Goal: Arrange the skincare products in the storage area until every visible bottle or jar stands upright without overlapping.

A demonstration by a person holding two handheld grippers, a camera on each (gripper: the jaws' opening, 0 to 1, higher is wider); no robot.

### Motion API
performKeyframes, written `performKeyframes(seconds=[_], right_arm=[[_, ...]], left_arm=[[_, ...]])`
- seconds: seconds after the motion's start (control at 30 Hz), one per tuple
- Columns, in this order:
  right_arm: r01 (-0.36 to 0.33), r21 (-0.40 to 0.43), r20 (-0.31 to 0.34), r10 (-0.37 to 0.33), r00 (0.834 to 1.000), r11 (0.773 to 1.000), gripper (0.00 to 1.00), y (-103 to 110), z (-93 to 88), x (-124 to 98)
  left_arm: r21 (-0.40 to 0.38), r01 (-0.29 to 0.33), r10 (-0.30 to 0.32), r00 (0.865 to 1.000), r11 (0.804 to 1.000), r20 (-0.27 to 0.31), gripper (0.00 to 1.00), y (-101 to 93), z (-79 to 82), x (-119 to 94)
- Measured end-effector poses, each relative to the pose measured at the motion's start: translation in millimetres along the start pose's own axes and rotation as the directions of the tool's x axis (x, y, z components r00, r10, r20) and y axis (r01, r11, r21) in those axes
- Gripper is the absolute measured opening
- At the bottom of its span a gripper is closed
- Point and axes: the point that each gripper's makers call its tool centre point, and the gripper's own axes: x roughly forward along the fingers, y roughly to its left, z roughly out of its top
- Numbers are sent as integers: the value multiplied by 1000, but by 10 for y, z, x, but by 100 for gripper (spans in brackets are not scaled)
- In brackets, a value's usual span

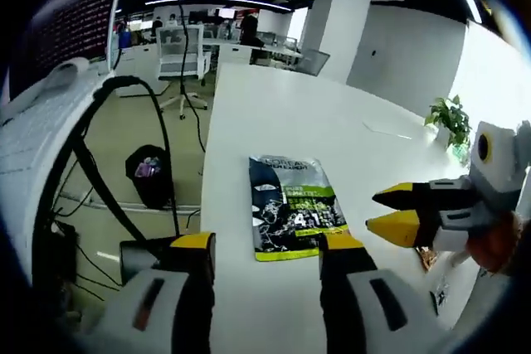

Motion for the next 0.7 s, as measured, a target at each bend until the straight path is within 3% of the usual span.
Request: performKeyframes(seconds=[0.17, 0.3, 0.33, 0.37, 0.43, 0.53, 0.57, 0.7], right_arm=[[11, 63, -48, -7, 999, 998, 28, -83, -185, 156], [-9, 96, -71, 16, 997, 995, 32, -66, -283, 249], [-54, 61, 1, 54, 999, 997, 32, -2, -160, 274], [-13, 97, -36, 17, 999, 995, 30, -48, -215, 252], [-39, 110, -9, 40, 999, 993, 30, -20, -150, 313], [-88, 124, 19, 87, 996, 988, 27, 78, -132, 373], [-79, 140, 17, 78, 997, 987, 26, 88, -148, 374], [-57, 127, 25, 55, 998, 990, 21, 71, -156, 362]], left_arm=[[-107, -28, 28, 1000, 994, -9, 44, 129, -48, 206], [-115, -28, 24, 999, 993, -32, 43, 129, -140, 284], [-103, -39, 41, 999, 994, 10, 41, 150, -103, 285], [-89, -36, 36, 999, 995, 0, 40, 150, -140, 277], [-86, -20, 21, 1000, 996, 17, 33, 145, -147, 289], [-109, 80, -81, 997, 991, -6, 17, -10, -229, 274], [-102, 51, -51, 999, 993, 2, 17, 50, -234, 278], [-148, 50, -56, 998, 988, -33, 7, 4, -281, 258]])
